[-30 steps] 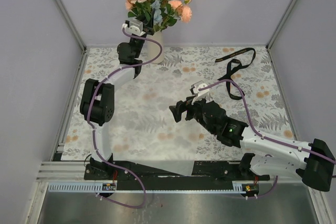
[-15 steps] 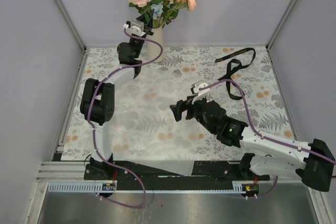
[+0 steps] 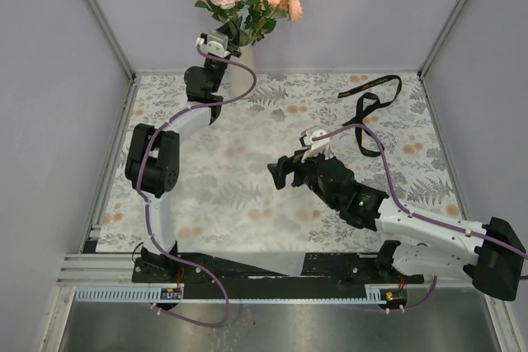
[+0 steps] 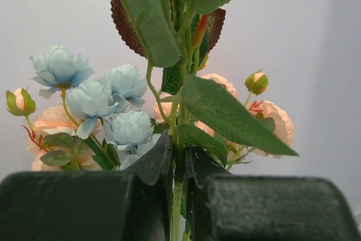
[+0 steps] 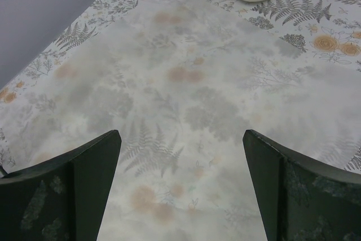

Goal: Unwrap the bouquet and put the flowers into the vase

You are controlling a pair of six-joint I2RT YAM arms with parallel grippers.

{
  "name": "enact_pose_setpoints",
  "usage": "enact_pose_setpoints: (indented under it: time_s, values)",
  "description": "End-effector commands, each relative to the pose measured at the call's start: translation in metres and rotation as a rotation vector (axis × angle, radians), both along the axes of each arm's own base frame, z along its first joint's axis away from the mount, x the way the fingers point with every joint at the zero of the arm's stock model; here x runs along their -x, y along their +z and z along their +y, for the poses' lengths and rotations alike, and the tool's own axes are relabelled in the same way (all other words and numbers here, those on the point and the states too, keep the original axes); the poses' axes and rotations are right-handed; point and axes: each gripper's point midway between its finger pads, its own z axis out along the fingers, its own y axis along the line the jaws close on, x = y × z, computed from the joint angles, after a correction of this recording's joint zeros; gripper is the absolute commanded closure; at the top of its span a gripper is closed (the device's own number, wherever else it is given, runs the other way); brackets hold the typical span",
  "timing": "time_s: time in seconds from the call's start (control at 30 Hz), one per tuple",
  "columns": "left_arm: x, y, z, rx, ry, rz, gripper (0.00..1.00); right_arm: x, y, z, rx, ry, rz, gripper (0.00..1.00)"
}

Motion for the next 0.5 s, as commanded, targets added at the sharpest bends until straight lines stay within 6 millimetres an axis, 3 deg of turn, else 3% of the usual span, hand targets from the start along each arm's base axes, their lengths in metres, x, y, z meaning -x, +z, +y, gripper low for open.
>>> enact_pose_setpoints:
  time_s: [0.0, 0.47]
  values:
    - [0.033, 0.047, 0.007, 0.016, 0.003, -0.111, 1.0, -0.008, 0.012, 0.0, -0.036, -0.026, -0.035, 0.01]
    - [0.045, 0.066, 0.008, 0.027, -0.003, -0.151, 1.0, -0.009, 0.013, -0.003, -0.044, -0.029, -0.038, 0.0]
